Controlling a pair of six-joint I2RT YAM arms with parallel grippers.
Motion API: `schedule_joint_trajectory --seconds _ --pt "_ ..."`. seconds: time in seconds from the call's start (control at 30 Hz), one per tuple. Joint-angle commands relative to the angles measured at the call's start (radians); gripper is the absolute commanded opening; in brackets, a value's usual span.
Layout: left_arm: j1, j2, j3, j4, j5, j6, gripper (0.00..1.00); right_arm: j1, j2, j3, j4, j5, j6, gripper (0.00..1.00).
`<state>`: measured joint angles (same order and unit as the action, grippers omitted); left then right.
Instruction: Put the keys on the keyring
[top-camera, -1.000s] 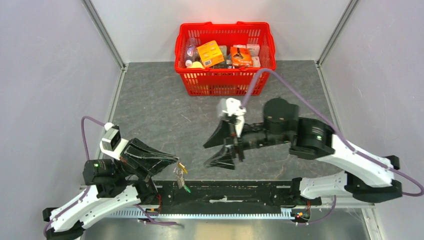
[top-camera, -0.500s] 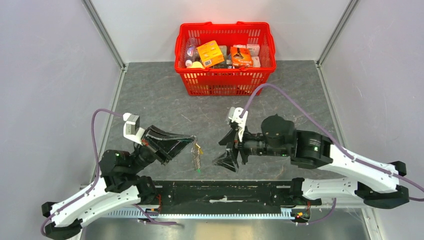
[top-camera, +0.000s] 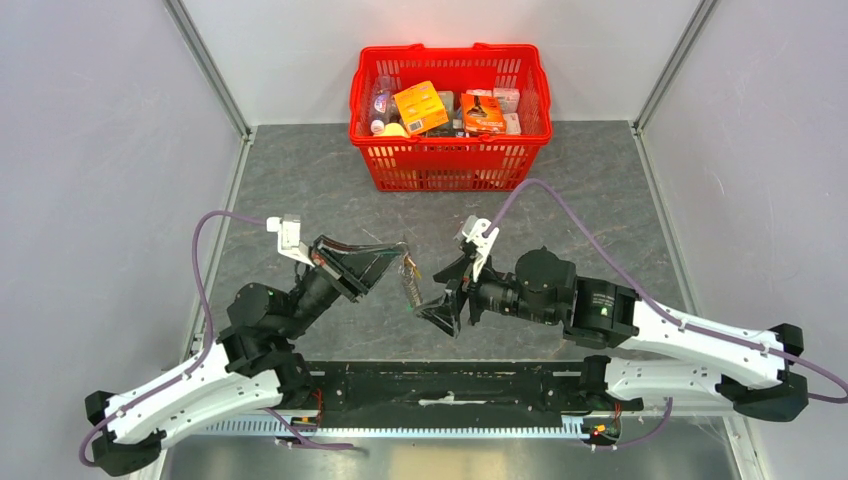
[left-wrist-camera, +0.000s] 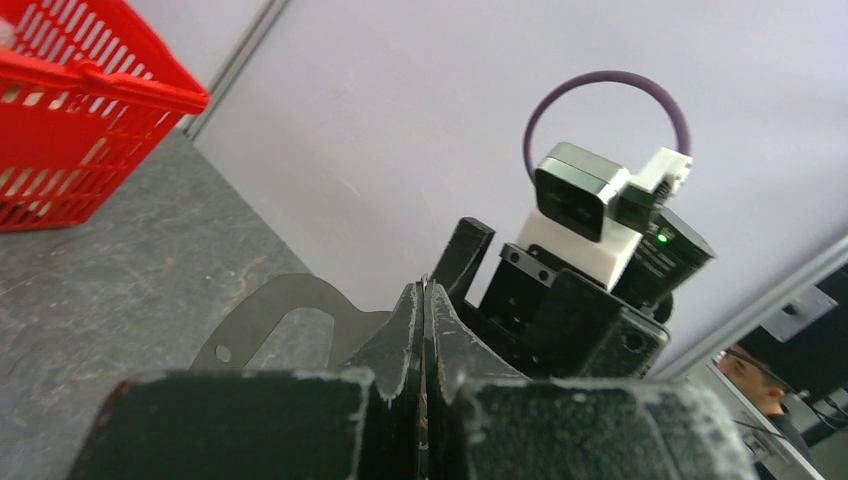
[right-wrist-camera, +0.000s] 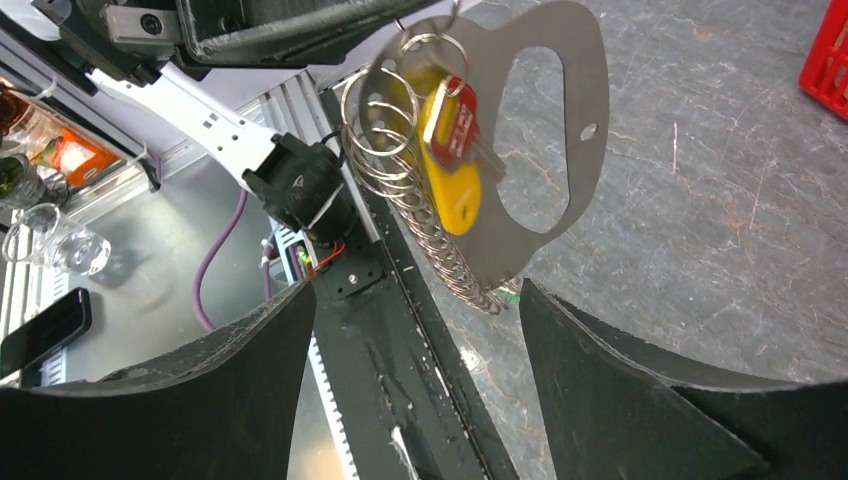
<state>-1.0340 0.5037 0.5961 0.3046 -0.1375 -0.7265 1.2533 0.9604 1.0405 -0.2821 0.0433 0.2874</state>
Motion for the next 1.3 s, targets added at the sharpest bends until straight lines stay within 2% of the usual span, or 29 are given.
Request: schedule_joint_trajectory --seconds 0.0,0.2,0.4,0.87,1.07,1.27 --pt "-0.001 0.02 0.07 -0.018 -0.127 -0.042 0.02 -0.002 0.013 -0.031 0.134 0.063 0.008 0.83" --pt "-0.001 0.054 0.108 -0.109 -0.216 -0.087 0.02 -0.002 0.016 -0.1 0.248 0.119 -0.028 0.87" --pt "-0.001 0.087 0.114 -0.12 -0.25 -0.118 0.02 -0.002 0.093 -0.086 0.312 0.154 -0.063 0.88" --pt "-0.001 0.097 0.113 -0.136 -0.274 -0.187 0.02 -0.002 0.205 -0.21 0.635 0.404 -0.119 0.88" --pt "-0.001 0.101 0.106 -0.126 -0.26 -0.198 0.02 -0.002 0.247 -0.262 0.791 0.454 -0.145 0.82" --pt "-0.001 0.093 0.097 -0.124 -0.255 -0.202 0.02 -0.002 0.265 -0.278 0.865 0.422 -0.173 0.65"
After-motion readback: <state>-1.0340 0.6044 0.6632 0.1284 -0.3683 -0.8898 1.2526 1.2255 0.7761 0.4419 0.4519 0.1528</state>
